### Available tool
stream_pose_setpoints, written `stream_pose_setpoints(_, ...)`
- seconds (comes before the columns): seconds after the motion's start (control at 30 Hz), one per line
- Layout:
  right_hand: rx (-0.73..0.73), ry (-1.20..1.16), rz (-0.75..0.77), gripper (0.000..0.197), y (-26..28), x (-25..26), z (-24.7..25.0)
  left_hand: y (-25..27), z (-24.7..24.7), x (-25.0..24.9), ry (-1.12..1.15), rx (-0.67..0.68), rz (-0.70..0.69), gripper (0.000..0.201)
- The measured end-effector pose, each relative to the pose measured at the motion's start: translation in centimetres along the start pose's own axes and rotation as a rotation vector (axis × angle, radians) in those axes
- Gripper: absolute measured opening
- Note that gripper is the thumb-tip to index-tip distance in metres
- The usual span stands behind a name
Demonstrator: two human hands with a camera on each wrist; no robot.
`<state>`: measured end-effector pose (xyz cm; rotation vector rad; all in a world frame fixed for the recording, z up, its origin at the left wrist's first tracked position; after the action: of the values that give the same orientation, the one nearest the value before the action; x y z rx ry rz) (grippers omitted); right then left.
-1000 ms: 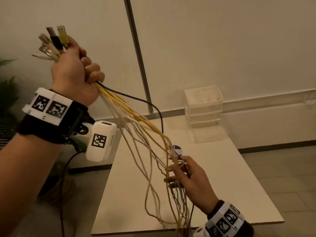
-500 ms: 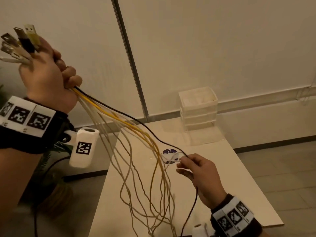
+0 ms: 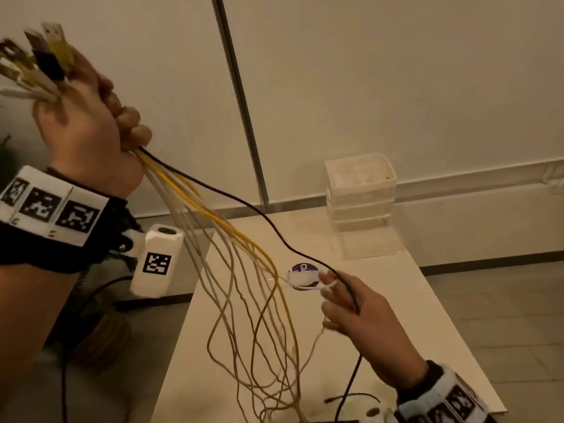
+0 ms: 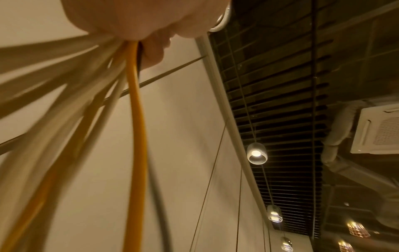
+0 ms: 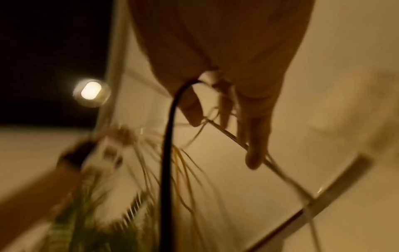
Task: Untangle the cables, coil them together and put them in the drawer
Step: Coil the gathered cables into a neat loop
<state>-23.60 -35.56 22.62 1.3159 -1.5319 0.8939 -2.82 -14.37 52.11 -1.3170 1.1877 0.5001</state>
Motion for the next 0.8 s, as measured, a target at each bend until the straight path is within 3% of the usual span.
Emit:
stream_pose_setpoints(0.07,-0.021,-0.11,-0.127,0.025,0.4,-2.0,0.4,0.2,-0.8,-0.9,-0.102,0.015,-0.055,0.037)
stream_pose_setpoints(0.13,-0.059,-0.039,-0.154,0.021,0.6,-2.5,1.2,0.1,-0.8,-0.3,0.041,-0.042,-0.042,0.038)
stream_pose_setpoints(0.23,-0.072,0.696,-0.189,0.019,0.4,-2.5,2.5,-0.4,-1.0,0.6,0.159,-0.109,0.002,0.038)
stream_pose_setpoints(0.3,0.022,0.994,-0.314,0.032,0.5,-5.0,2.8,-0.5,-1.5,0.7,0.185,-0.101,0.009,0.039)
stream_pose_setpoints(0.4,0.243,0.966,-0.426,0.032,2.2,-9.4,2.4,0.0,-2.5,0.1,0.207,-0.07,-0.04,0.041)
stream_pose_setpoints(0.5,0.402,0.813,-0.513,0.011,4.7,-11.6,1.2,0.4,-4.4,0.6,0.222,-0.003,-0.007,0.041)
stream_pose_setpoints(0.53,0.439,0.824,-0.521,0.022,5.1,-11.2,1.4,0.5,-5.2,1.2,0.213,0.029,0.037,0.04)
stream_pose_setpoints(0.6,0.419,1.007,-0.454,0.069,4.3,-7.4,2.7,1.4,-7.1,2.8,0.165,0.12,0.138,0.038)
stream_pose_setpoints(0.63,0.315,1.052,-0.351,0.082,3.1,-3.4,2.9,2.1,-8.1,3.6,0.138,0.177,0.182,0.037)
stream_pose_setpoints(0.7,0.082,0.94,-0.034,0.091,0.9,5.6,1.4,3.8,-10.4,5.5,0.115,0.299,0.261,0.038)
stream_pose_setpoints(0.73,0.048,0.85,0.094,0.095,-0.3,8.9,-0.5,4.8,-11.5,6.5,0.121,0.358,0.295,0.039)
stream_pose_setpoints(0.8,0.126,0.758,0.157,0.096,-3.2,12.7,-5.7,6.5,-13.4,7.6,0.126,0.452,0.306,0.038)
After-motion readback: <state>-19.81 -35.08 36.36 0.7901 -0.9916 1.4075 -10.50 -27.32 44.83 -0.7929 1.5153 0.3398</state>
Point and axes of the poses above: each hand's wrist, its own y-axis away from the middle knuckle, its own z-axis out of the back of the hand, x = y × z, the point moved 10 cm from there along -y, towards the middle knuckle, and after that the axes turned 11 degrees about x, right-handed, at the moved point
